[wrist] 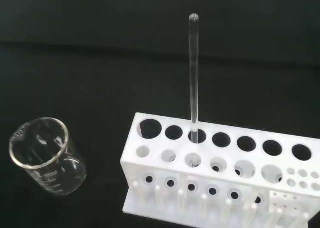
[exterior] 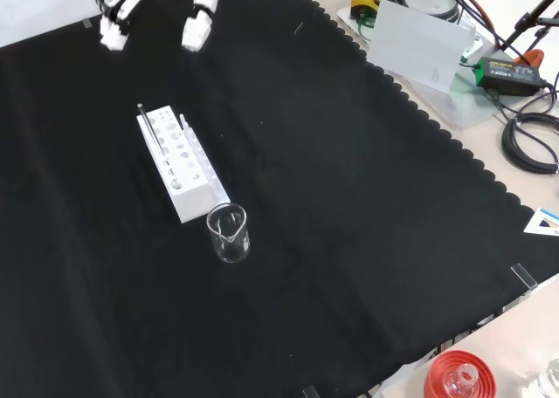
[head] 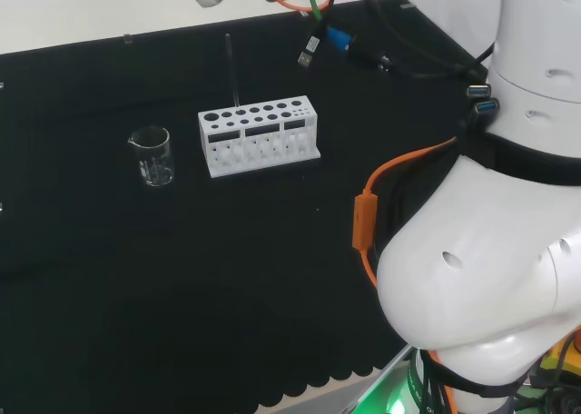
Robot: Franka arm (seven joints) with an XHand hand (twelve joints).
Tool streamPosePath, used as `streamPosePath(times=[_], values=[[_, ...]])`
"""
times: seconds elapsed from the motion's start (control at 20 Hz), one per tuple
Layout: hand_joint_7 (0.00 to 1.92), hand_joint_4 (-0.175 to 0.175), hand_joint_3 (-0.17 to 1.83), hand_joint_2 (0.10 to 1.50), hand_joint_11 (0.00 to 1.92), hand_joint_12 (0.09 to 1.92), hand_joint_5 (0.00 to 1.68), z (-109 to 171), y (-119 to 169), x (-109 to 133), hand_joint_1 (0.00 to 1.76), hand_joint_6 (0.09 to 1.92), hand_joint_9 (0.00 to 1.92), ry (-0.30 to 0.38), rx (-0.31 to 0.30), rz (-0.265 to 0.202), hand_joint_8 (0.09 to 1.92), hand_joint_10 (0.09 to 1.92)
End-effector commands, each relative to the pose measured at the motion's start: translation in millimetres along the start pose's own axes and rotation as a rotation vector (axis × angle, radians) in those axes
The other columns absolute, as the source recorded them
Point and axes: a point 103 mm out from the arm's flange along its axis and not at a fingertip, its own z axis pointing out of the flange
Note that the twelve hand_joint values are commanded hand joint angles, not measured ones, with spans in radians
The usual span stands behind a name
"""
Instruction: Take the glass rod from the white test tube rack.
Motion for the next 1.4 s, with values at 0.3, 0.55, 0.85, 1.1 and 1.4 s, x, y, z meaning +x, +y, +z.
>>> streamPosePath(times=[0.3, 0.55, 0.85, 1.1, 1.4], values=[[0.07, 0.064, 0.3, 0.86, 0.18, 1.5, 0.21, 21, 43, -14, 0.47, 0.09, 0.26, -0.006, 0.031, -0.043, 0.79, 1.0], [0.1, 0.059, 0.31, 0.86, 0.21, 1.49, 0.23, 31, 56, -17, 0.47, 0.09, 0.28, -0.027, 0.06, -0.046, 0.79, 1.0], [0.12, 0.057, 0.31, 0.85, 0.24, 1.49, 0.25, 41, 65, -17, 0.46, 0.09, 0.3, -0.038, 0.077, -0.051, 0.8, 0.99], [0.18, 0.049, 0.31, 0.85, 0.27, 1.47, 0.27, 51, 72, -19, 0.46, 0.09, 0.34, -0.053, 0.104, -0.05, 0.81, 0.96], [0.21, 0.041, 0.32, 0.86, 0.28, 1.47, 0.31, 64, 79, -24, 0.44, 0.09, 0.36, -0.062, 0.139, -0.051, 0.81, 0.95]])
